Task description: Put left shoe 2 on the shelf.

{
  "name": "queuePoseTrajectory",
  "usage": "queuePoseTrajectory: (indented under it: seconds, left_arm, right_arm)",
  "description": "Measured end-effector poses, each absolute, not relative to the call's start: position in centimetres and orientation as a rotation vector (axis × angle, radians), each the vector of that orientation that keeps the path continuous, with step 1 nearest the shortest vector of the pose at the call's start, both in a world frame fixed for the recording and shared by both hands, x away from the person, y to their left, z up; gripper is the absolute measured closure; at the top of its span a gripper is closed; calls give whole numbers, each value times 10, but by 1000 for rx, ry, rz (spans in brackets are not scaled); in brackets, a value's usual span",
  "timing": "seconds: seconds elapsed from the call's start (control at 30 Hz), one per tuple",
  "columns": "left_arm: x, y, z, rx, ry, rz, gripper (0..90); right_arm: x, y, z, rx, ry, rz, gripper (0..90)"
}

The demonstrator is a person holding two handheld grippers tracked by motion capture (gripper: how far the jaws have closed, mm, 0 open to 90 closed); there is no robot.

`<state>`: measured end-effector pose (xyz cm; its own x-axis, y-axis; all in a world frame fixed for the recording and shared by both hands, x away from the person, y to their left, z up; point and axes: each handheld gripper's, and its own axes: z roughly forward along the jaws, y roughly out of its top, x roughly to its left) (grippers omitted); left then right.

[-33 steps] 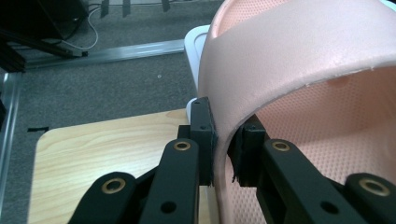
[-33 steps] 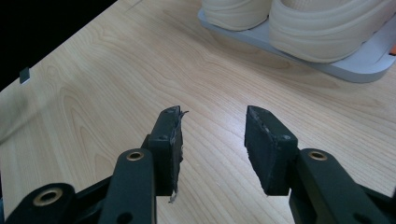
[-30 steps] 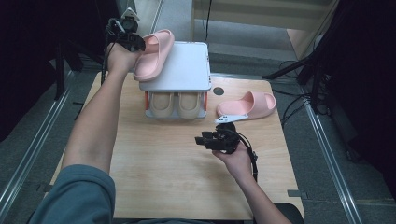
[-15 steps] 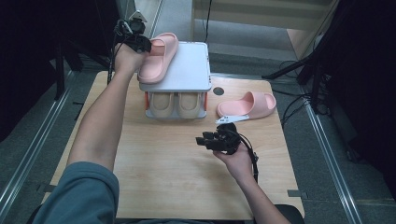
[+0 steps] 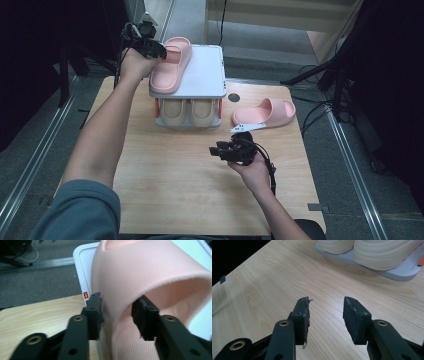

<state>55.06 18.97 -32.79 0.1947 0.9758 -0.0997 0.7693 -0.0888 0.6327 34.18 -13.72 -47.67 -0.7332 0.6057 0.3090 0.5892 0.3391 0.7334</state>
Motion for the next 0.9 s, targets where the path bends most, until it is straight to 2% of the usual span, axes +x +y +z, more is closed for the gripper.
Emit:
queuePoseTrajectory:
  seconds: [0.2,0.33,0.4,0.47,0.5,0.53,0.7,0.9]
  left_arm:
    - [537,195,-322,1929,1560,478,543]
    - [521,201,-314,1926,1516,487,549]
    - [512,205,-311,1921,1492,487,614]
    - [502,210,-310,1923,1469,506,759]
    - [497,213,-312,1925,1465,509,759]
    - [495,215,-313,1928,1466,506,832]
    - [481,232,-337,1903,1480,470,845]
    - [476,233,-353,1920,1473,448,828]
  right_arm:
    - [342,-138,-477,1143,2557,1381,574]
    - [342,-138,-477,1142,2556,1377,574]
    - [342,-138,-477,1140,2557,1373,574]
    - [342,-137,-477,1143,2559,1369,574]
    - [342,-137,-477,1142,2559,1367,574]
    - [342,-137,-477,1140,2558,1368,574]
    - [342,-136,-477,1144,2558,1361,574]
    - [343,-137,-478,1145,2558,1360,574]
